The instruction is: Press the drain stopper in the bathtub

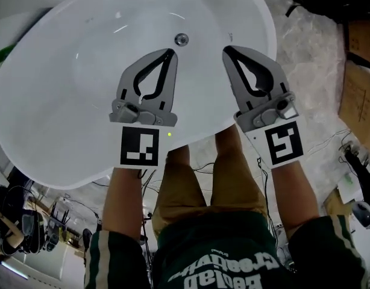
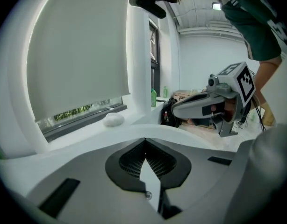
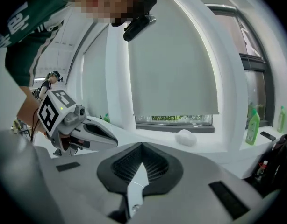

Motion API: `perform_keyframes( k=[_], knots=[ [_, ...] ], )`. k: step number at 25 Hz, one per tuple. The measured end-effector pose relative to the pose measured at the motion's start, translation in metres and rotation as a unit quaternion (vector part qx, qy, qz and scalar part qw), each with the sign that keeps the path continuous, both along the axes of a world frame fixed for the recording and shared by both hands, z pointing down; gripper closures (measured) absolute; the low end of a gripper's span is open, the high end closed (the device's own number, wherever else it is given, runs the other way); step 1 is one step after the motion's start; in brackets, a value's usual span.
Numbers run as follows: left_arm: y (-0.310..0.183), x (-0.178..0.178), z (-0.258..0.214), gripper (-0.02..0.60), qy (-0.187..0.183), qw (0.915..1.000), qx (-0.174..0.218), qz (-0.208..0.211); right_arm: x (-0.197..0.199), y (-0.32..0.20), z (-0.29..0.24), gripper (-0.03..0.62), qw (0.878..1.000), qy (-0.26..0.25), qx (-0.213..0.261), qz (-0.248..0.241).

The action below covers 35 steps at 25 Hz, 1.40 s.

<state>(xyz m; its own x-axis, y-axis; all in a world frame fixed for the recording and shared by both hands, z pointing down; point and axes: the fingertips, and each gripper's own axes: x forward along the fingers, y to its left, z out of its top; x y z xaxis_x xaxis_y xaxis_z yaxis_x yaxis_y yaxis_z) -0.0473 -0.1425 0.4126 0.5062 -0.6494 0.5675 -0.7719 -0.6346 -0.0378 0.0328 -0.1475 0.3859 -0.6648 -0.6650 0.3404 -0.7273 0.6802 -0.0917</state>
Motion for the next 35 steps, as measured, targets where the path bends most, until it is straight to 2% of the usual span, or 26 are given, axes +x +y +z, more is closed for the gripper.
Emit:
perform_keyframes(
  k=[3, 7, 12, 18, 26, 29, 35],
  knots=[
    [0.002, -0.007, 0.051, 0.574, -0.014, 0.9994, -0.031, -0.010, -0.004, -0.009, 0.022, 0.580, 1.000, 0.000, -0.001, 0.002],
    [0.005, -0.010, 0.124, 0.574, -0.039, 0.9962, -0.078, -0.001, -0.006, -0.015, 0.050, 0.580, 1.000, -0.007, -0.013, 0.000],
    [0.002, -0.011, 0.199, 0.574, -0.063, 0.9919, -0.110, 0.009, -0.015, -0.017, 0.079, 0.580, 1.000, -0.009, -0.010, -0.023],
    [0.007, -0.011, 0.283, 0.574, -0.081, 0.9841, -0.158, -0.004, -0.013, -0.017, 0.119, 0.580, 0.999, -0.007, -0.036, -0.032],
    [0.021, -0.011, 0.366, 0.574, -0.103, 0.9711, -0.215, -0.019, -0.013, -0.010, 0.154, 0.580, 0.997, -0.011, -0.064, -0.039],
    [0.021, -0.007, 0.394, 0.574, -0.101, 0.9644, -0.241, -0.037, -0.012, -0.009, 0.167, 0.580, 0.996, -0.011, -0.079, -0.047],
    [0.015, -0.008, 0.423, 0.574, -0.107, 0.9580, -0.260, -0.056, -0.013, -0.016, 0.183, 0.580, 0.995, -0.019, -0.085, -0.044]
  ],
)
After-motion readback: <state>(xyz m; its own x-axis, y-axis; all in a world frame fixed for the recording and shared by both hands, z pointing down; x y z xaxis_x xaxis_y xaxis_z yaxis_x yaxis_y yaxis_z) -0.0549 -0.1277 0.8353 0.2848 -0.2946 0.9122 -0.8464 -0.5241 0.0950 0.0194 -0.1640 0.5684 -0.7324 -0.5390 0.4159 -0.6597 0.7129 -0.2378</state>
